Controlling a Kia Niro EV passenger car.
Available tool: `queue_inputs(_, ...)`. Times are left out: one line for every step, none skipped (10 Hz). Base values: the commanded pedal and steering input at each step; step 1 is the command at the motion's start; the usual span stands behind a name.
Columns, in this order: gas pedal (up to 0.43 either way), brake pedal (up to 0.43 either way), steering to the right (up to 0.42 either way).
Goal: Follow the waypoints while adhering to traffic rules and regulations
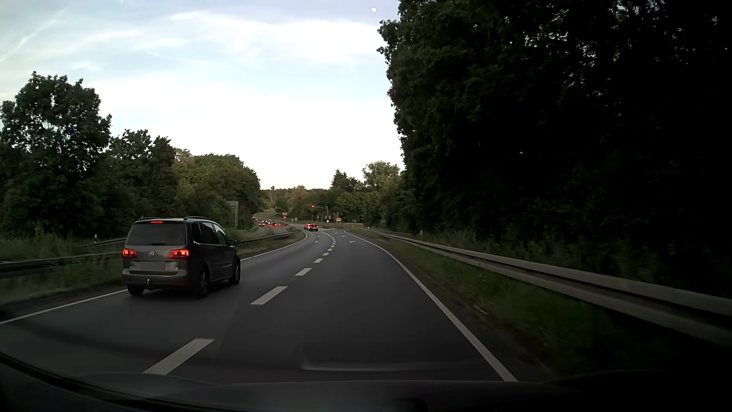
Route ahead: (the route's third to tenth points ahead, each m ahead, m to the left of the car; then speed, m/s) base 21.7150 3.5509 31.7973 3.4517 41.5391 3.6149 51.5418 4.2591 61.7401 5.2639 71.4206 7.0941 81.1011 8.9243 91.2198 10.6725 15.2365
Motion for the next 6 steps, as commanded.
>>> queue_inputs(0.0, 0.128, -0.006)
queue_inputs(0.0, 0.128, -0.005)
queue_inputs(0.0, 0.128, -0.002)
queue_inputs(0.0, 0.128, -0.001)
queue_inputs(0.0, 0.128, -0.001)
queue_inputs(0.0, 0.128, -0.001)
